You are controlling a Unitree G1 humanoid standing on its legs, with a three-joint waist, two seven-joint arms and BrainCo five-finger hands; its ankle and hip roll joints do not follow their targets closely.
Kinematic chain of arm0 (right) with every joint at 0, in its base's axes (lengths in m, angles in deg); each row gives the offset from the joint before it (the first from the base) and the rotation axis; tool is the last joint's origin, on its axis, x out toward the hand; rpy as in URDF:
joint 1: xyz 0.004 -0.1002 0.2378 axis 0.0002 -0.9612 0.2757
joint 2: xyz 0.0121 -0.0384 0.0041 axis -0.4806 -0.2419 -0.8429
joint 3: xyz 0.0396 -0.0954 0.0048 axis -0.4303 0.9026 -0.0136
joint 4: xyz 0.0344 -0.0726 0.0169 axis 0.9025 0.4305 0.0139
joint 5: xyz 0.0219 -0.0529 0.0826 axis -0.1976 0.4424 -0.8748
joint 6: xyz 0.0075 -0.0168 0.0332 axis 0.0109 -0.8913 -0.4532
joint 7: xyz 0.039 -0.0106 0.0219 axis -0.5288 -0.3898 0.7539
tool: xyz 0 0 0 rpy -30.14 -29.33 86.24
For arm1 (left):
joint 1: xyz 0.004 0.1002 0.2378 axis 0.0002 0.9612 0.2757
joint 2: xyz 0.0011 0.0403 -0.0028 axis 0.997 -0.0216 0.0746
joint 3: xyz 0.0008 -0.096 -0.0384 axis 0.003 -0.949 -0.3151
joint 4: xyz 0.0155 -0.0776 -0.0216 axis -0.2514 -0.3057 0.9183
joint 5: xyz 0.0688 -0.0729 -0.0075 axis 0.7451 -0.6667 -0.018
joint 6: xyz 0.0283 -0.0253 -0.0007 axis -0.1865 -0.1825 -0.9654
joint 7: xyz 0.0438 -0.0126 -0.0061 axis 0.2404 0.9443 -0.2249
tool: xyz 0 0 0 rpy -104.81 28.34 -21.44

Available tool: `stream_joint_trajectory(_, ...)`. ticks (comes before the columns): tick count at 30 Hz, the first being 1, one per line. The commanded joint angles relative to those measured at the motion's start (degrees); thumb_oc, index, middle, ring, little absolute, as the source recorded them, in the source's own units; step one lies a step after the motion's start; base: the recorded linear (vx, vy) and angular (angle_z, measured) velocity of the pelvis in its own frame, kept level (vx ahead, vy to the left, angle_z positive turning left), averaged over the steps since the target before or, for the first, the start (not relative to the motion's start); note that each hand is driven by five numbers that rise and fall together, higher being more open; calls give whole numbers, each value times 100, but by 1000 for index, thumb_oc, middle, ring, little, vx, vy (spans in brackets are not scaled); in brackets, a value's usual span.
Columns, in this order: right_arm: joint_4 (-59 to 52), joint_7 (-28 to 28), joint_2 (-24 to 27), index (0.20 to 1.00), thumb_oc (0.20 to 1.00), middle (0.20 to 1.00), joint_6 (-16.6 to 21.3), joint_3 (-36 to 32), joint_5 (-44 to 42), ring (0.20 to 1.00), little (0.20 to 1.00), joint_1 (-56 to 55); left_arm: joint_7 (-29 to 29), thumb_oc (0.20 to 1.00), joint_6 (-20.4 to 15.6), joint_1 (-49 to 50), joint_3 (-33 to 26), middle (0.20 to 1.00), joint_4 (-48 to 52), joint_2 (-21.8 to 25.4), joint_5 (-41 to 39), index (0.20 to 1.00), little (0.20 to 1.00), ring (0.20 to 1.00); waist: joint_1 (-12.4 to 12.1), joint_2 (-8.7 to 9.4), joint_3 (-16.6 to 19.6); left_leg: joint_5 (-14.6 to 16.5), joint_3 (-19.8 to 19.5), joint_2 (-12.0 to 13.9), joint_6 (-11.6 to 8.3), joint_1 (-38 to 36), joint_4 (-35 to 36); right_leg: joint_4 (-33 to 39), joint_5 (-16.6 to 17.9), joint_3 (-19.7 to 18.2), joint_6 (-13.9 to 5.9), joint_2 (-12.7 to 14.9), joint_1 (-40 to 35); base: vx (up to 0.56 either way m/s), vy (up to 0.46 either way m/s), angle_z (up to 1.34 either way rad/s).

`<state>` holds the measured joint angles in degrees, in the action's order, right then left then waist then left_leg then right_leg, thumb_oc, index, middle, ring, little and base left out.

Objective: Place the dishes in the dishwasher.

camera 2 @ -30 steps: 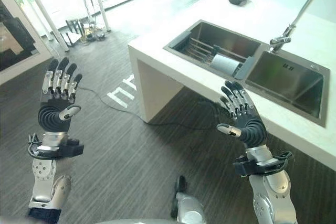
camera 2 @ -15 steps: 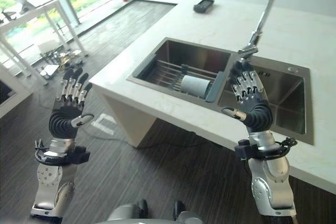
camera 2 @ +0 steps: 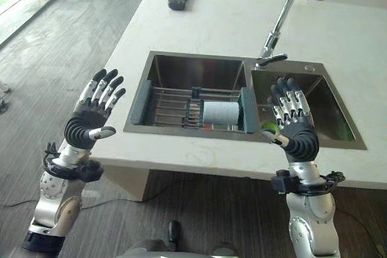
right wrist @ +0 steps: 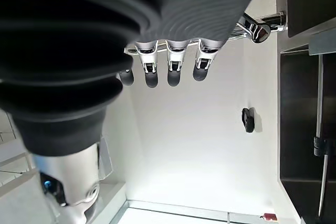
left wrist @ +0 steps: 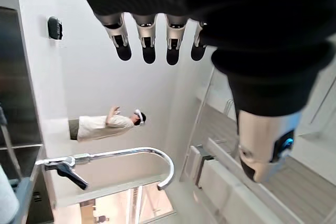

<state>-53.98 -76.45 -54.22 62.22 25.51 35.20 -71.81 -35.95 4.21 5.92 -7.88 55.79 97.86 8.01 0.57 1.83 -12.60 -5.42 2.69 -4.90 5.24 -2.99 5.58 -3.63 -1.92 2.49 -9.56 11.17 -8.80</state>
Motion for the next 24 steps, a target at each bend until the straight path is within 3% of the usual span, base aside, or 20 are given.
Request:
stream_joint_trajectory(1,-2,-193,185,1000,1000,1000,222,-88,159,1000,1000,407,-214,1000,-207,74,-180,1000,389,-47,-77,1000,1000,1000,-132,-87,463,433,-453,332,-368,139,-101,-801,-291,139,109,-524,284,69,117,-20)
stream_joint_trajectory(4,88,-161,104,1000,1000,1000,25,35,153,1000,1000,461,-235,1000,-278,61,-190,1000,478,-59,-78,1000,1000,1000,-136,-94,417,497,-372,291,-327,19,-70,-1352,-238,448,139,-606,675,53,66,-14)
stream_joint_trajectory(7,115,-67,97,1000,1000,1000,-124,156,49,1000,1000,523,-135,1000,-513,61,-228,1000,543,-31,138,1000,1000,1000,-169,-127,389,575,-153,344,-386,-114,-58,-895,-339,896,219,-603,707,83,-52,-73)
stream_joint_trajectory(9,118,67,132,1000,1000,1000,-133,202,-82,1000,1000,592,-24,1000,-711,12,-261,1000,575,55,415,1000,1000,1000,-97,-105,363,704,116,376,-454,-271,-58,-251,-25,1125,162,-494,758,156,-178,-95)
stream_joint_trajectory(12,97,194,175,1000,1000,1000,-158,278,22,1000,1000,685,296,1000,-664,-36,-313,1000,579,135,971,1000,1000,1000,-3,-112,371,810,310,439,-468,-401,-58,-29,142,1045,109,-446,785,133,-197,-25)
stream_joint_trajectory(18,74,84,204,1000,1000,1000,-274,211,-270,1000,1000,558,331,1000,-576,54,-341,1000,691,117,885,1000,1000,1000,143,-89,527,928,616,478,-529,-554,-197,630,299,988,205,-604,427,162,-265,-3)
stream_joint_trajectory(19,77,142,157,1000,1000,1000,-274,237,-163,1000,1000,490,98,1000,-439,110,-347,1000,706,63,595,1000,1000,1000,166,-72,523,1045,717,496,-619,-450,-570,771,341,1043,252,-592,348,123,-266,-2)
stream_joint_trajectory(21,47,209,204,1000,1000,1000,-305,224,-46,1000,1000,454,207,1000,-465,131,-348,1000,719,71,705,1000,1000,1000,182,-5,500,1249,676,438,-664,-268,-1249,795,360,1015,318,-533,355,82,-204,8)
stream_joint_trajectory(22,33,292,297,1000,1000,1000,-297,184,-20,1000,1000,407,313,1000,-491,201,-394,1000,733,76,894,1000,1000,1000,149,33,447,1197,419,367,-753,34,-2008,786,373,974,379,-503,351,49,-117,15)
stream_joint_trajectory(23,15,303,370,1000,1000,1000,-305,129,-6,1000,1000,390,411,1000,-524,253,-452,1000,728,76,1098,1000,1000,1000,121,37,402,1094,314,392,-833,232,-2310,778,387,975,403,-490,341,59,-41,10)
stream_joint_trajectory(24,57,166,500,1000,1000,1000,-354,88,-59,1000,1000,520,622,1000,-425,247,-525,1000,665,121,1570,1000,1000,1000,99,1,357,1143,352,560,-864,284,-1961,762,372,996,364,-479,330,63,92,-9)
